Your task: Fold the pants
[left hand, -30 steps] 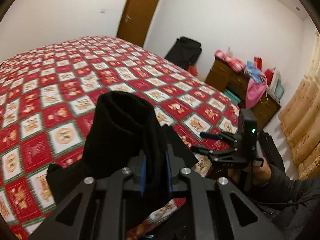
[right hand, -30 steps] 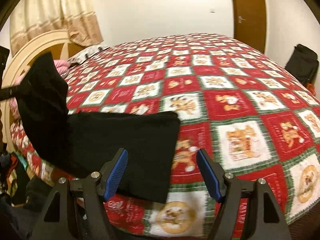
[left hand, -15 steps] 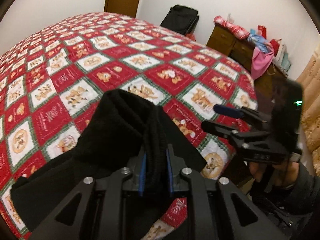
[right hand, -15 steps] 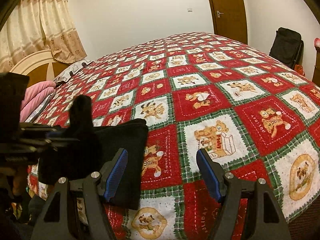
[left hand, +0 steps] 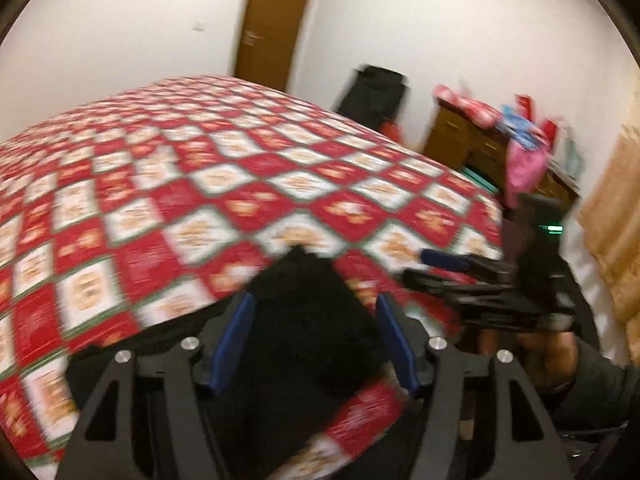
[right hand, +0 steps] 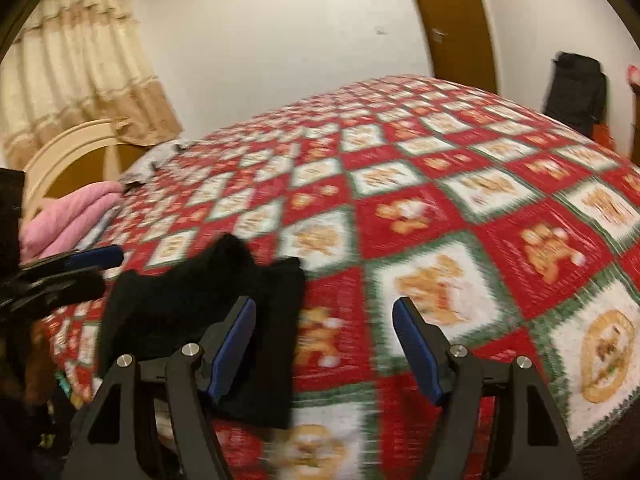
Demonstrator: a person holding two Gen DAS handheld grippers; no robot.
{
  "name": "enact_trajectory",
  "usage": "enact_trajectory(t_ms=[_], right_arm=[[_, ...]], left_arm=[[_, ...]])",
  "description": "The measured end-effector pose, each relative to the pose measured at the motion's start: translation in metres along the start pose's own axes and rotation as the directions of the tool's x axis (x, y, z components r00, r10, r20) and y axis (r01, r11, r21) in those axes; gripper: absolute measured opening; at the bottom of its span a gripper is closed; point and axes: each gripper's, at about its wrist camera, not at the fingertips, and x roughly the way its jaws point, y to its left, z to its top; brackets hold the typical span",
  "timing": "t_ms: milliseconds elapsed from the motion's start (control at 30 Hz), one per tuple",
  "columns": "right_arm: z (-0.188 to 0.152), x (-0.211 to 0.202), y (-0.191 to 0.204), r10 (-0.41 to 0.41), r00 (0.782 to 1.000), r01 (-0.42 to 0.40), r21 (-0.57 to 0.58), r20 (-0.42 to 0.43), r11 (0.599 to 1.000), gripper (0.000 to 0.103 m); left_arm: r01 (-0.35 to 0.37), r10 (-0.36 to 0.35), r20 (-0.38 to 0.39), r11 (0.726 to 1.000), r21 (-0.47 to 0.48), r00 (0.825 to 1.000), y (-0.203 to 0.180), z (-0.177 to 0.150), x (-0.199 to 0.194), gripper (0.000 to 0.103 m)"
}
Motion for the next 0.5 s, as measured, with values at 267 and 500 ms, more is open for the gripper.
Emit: enact_trajectory(t_ms=[267,500], right_arm=[[-0.004,0.025,0.080,0.136,0.987,-0.150,-0.196,-0.081,0.969,0.072],[-0.024,0.053,0.080,-0.014,0.981,-0.041,-0.271,-0.196,0.962,0.016]], left_arm=[[-0.203,0.203,-0.018,0.963,-0.175,0.979,0.080,-0.042,-0.014,0.075],[-0.343,0.338,-0.061,0.934,-0.099,0.939,0.079,-0.059,0.008,0.075]])
